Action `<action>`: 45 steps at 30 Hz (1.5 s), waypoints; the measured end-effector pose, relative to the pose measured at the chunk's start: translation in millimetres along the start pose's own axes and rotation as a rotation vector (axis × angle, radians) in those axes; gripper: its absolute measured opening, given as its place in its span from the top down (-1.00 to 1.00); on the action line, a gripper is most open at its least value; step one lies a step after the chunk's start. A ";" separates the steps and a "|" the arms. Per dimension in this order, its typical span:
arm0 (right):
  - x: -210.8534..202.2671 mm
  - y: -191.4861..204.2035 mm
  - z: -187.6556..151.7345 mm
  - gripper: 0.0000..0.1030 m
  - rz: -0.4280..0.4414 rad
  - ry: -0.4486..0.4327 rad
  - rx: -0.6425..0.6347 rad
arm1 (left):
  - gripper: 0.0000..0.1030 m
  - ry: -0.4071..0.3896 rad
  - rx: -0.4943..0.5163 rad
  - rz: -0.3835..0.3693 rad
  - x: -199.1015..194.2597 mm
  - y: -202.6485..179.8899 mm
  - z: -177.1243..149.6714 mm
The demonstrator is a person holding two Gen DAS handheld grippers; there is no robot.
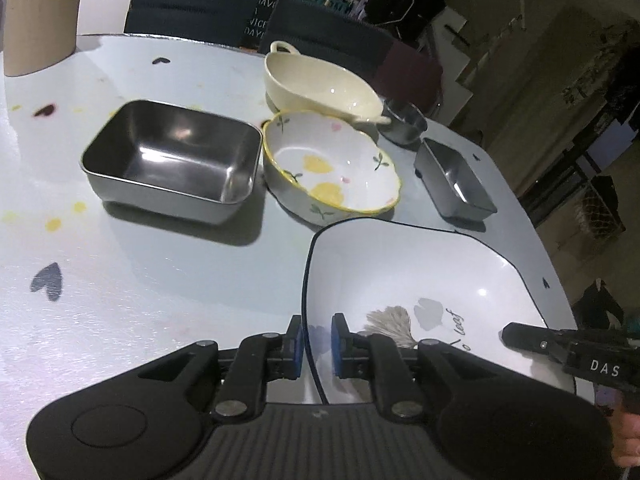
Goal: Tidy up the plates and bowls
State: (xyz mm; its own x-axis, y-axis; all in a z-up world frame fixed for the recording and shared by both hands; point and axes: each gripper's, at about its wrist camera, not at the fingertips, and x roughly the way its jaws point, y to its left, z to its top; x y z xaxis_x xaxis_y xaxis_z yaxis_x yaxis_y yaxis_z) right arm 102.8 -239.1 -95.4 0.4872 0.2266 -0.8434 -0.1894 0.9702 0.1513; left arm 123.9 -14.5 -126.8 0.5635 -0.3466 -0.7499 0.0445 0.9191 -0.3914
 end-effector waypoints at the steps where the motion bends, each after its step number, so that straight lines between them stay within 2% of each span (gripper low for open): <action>1: 1.7 -1.5 -2.1 0.69 -0.006 0.003 0.002 | 0.69 0.004 0.001 0.004 3.1 -0.3 0.5; 16: 32.3 -4.0 14.3 0.72 -0.071 0.040 -0.008 | 0.54 0.041 0.020 0.044 33.1 -1.8 -3.8; 31: 38.3 -5.9 15.8 0.72 -0.089 0.066 -0.013 | 0.55 0.074 0.093 0.060 33.3 -9.1 -4.2; 45: 56.5 -11.7 14.7 0.68 -0.151 0.112 -0.038 | 0.55 0.091 0.116 0.056 30.5 -14.5 -5.2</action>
State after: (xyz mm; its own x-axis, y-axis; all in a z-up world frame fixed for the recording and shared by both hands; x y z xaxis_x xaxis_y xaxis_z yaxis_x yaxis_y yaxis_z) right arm 145.1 -236.4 -137.3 0.4152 0.0660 -0.9073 -0.1547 0.9880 0.0011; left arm 136.2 -39.4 -146.7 0.4907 -0.3054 -0.8160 0.1135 0.9510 -0.2876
